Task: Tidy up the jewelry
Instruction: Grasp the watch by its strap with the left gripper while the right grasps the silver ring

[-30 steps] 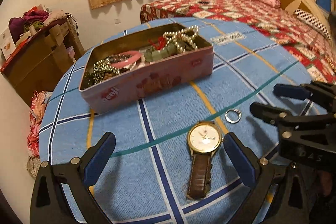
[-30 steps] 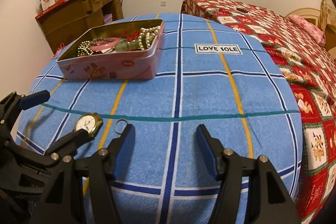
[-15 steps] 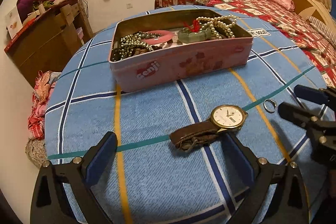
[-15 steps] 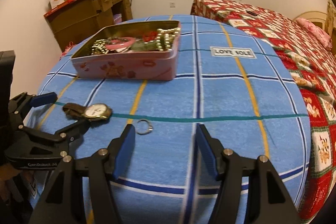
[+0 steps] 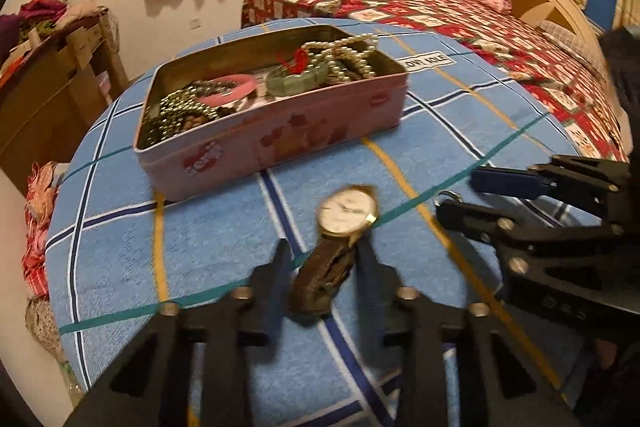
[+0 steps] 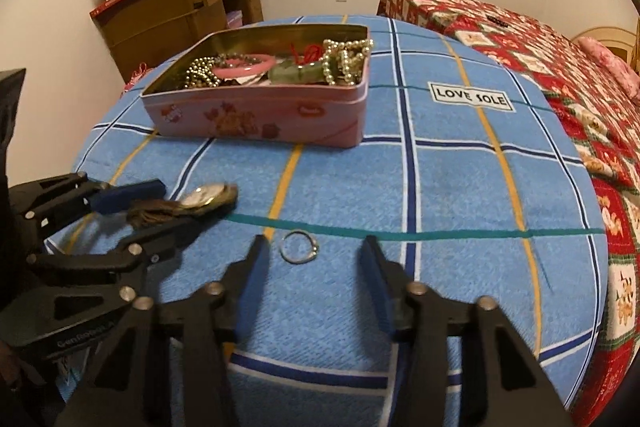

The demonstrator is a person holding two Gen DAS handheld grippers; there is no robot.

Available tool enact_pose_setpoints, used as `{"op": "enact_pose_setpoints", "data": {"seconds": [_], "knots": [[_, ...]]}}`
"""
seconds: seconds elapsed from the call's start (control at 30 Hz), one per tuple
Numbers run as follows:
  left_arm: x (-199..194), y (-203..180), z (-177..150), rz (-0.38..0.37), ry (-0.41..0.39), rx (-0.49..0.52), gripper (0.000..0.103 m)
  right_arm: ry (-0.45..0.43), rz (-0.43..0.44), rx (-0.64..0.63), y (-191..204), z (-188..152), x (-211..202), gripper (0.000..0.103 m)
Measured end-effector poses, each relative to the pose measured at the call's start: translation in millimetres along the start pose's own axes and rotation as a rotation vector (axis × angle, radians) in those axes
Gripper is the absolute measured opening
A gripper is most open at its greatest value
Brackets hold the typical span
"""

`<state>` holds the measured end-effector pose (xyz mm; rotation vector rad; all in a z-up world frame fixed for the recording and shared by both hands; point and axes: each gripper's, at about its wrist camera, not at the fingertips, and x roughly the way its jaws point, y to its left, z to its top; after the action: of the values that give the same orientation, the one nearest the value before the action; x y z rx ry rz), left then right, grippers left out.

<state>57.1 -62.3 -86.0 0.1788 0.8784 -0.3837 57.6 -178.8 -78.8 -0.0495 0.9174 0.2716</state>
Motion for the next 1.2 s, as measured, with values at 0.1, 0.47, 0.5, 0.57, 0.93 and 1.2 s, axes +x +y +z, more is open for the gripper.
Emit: {"op": "enact_pose_setpoints", "data": {"seconds": [0.1,0.47,0.5,0.57,0.93,1.2], "knots": [[-2.5,-1.9,-2.6,-0.006,-0.008,0.006,0.022,-0.003,-0.015,-0.021,3.5,0.0,-0.2,0.025],[-19.8,7.0,-6.5,0.019,-0.051,-0.003,0.021,-0.016,-0.006,-0.035,4.6,-1.9,-3.2,0.007],[-19.6,5.8,-5.1,0.022,-0.052,0.001,0.021,-0.02,-0.001,-0.03,3.9,-2.5,-4.1,0.006],[-22.4,6.2,-5.1,0.029,-0.059,0.004,0.021,-0.027,0.008,-0.026,3.3,-3.0,-5.6,0.006],[-27.6,17.1,-5.5,0.038,-0.073,-0.025,0.021,-0.045,0.026,-0.026,4.6,-0.7,-12.5,0.021],[-23.4,19.1,-10.0,0.053,-0.071,-0.031,0.021,-0.003,-0.003,-0.066,14.9,-2.4,-0.7,0.041]]}}
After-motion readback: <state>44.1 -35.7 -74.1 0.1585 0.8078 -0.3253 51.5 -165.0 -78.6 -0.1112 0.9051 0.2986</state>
